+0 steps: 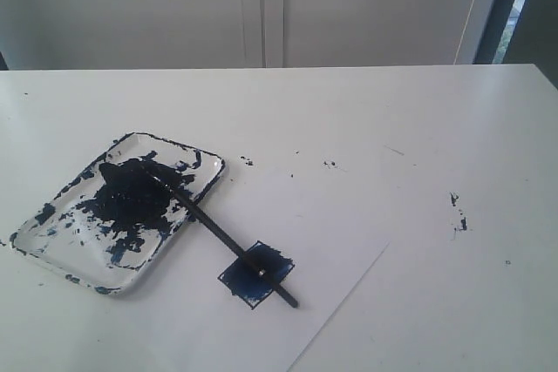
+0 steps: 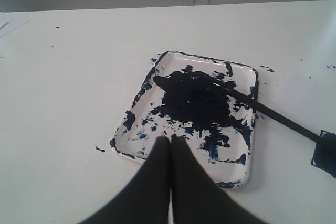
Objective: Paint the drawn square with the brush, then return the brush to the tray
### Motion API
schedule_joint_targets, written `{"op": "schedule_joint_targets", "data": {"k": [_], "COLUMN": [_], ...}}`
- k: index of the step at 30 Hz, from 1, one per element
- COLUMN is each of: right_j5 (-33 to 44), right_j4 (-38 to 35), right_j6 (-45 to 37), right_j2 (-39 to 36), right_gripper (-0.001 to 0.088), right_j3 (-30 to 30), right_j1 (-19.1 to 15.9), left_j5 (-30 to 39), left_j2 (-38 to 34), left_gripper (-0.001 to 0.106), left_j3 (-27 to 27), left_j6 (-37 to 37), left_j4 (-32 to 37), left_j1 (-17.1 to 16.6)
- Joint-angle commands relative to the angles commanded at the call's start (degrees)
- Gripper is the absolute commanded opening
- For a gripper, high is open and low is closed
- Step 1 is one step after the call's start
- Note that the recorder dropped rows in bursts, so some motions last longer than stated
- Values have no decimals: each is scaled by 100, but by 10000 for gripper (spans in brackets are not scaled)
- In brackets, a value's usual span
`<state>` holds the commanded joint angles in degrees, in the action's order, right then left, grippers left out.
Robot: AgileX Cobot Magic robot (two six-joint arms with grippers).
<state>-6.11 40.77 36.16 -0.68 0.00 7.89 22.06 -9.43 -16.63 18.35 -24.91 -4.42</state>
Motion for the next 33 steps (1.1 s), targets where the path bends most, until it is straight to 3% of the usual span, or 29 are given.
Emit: {"op": "schedule_joint_targets", "data": {"k": [13, 16, 18, 21, 27, 33], "right_j5": [74, 90, 167, 755, 2329, 2452], "right_j4": [-85, -1166, -2411, -3961, -4257, -4363], "right_j6": [-29, -1539, -2952, -4253, -4674, -4472], "right_j2": [-75, 68, 68, 68, 68, 68], "right_gripper": [230, 230, 230, 230, 230, 230], "right_j3": [0, 0, 0, 0, 0, 0], "right_j1": [22, 22, 22, 22, 86, 121], "left_j5": [1, 1, 1, 1, 1, 1], "left_j2": [0, 0, 0, 0, 0, 0], "left_gripper": [0, 0, 0, 0, 0, 0], "left_j3": [0, 0, 0, 0, 0, 0], "left_j6": [0, 0, 0, 0, 0, 0], "left_j4": [0, 0, 0, 0, 0, 0], "left_j1": [0, 0, 0, 0, 0, 0]}}
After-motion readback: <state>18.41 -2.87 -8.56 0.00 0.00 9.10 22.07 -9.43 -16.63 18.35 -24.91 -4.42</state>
